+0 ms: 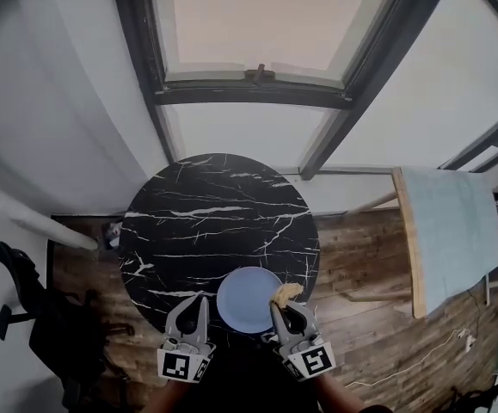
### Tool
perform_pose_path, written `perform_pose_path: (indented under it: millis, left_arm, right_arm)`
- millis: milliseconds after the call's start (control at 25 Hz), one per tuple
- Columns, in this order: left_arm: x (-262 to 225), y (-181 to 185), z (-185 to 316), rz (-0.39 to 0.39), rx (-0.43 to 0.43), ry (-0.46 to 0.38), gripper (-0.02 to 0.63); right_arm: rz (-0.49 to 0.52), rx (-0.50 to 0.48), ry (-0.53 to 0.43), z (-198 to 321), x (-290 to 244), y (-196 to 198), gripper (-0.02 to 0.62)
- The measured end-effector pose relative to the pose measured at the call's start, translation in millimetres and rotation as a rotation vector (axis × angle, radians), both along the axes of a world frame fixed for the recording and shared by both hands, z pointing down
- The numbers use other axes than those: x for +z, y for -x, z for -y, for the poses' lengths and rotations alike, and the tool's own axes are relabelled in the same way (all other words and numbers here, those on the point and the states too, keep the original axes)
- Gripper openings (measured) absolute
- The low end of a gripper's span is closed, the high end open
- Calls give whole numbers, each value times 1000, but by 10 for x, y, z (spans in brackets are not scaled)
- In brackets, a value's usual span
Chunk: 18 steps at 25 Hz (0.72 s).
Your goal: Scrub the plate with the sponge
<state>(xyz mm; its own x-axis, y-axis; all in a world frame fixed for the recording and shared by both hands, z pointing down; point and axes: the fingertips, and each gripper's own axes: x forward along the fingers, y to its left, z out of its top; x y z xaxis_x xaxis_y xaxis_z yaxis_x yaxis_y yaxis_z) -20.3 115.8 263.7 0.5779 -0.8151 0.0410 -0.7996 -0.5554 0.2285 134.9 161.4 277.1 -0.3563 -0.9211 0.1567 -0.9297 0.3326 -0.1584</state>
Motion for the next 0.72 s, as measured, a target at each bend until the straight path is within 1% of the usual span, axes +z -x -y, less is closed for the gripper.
perform_pose_path:
  millis: [120, 240, 400, 520, 720]
  left_arm:
    - [-27, -12, 4, 6, -10, -1, -9]
    - [-56, -55, -8, -10, 6, 3, -9]
    - [-74, -101, 43, -2, 25, -7, -9]
    - [-80, -121, 19, 0, 27, -14, -9]
    - [-96, -112, 2, -4, 19, -22, -9]
  right_arm:
    - [-16, 24, -22, 30, -55, -45, 21]
    - [-28, 16, -46, 62, -116, -45, 21]
    - [-30, 6, -75, 136, -165, -5, 23]
    - [-29, 5, -71, 120, -158, 0, 23]
    - [-70, -5, -51, 85, -91, -15, 21]
